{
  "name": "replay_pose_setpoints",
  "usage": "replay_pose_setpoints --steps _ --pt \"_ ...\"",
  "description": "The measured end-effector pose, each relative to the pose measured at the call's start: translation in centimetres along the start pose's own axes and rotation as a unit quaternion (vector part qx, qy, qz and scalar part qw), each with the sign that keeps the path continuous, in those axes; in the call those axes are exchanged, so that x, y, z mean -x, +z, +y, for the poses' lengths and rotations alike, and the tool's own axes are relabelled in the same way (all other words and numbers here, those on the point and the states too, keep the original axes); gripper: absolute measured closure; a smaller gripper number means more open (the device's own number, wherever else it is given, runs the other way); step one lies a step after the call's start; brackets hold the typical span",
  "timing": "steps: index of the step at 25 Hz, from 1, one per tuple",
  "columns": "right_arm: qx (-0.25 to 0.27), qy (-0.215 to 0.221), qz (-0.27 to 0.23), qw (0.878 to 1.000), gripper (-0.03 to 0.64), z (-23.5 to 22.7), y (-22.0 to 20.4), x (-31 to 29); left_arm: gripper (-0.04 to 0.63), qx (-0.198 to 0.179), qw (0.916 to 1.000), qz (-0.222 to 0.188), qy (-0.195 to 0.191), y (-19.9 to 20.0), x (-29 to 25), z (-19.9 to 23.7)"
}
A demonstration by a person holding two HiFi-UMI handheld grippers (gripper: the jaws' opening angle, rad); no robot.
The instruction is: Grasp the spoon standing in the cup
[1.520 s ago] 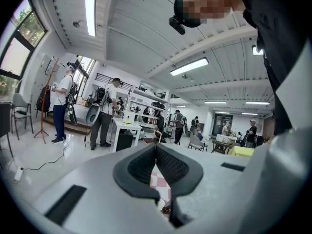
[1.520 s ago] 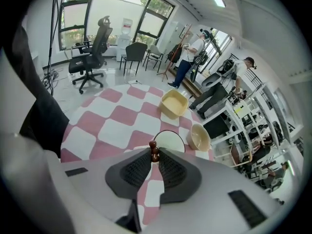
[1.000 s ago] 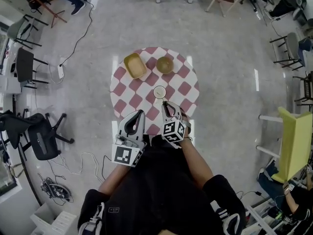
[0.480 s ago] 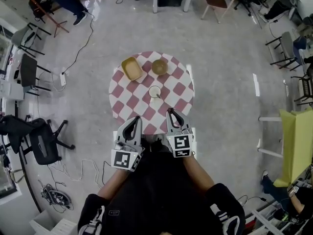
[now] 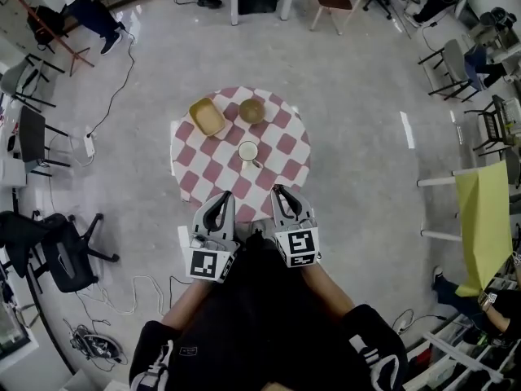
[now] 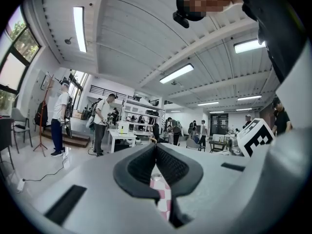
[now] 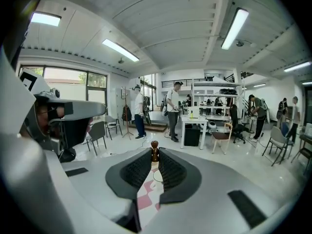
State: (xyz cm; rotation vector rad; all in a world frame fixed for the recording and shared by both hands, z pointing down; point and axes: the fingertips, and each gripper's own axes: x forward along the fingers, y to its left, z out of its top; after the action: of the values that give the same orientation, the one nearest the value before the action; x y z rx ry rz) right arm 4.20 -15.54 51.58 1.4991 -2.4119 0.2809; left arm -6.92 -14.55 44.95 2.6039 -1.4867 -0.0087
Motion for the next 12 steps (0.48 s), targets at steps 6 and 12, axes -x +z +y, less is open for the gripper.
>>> replay_pose_setpoints --steps 6,12 --pt "0.001 -0.01 0.002 1.0 0.555 0.9 0.1 0.2 0.586 0.009 0.9999 -0.002 -0.007 0.0 0.5 0.7" --pt "0.007 -0.012 0.003 1.0 0.555 1.5 0.2 0.3 0.586 0.011 0.9998 0.0 -0.014 -0.2 1.0 0.8"
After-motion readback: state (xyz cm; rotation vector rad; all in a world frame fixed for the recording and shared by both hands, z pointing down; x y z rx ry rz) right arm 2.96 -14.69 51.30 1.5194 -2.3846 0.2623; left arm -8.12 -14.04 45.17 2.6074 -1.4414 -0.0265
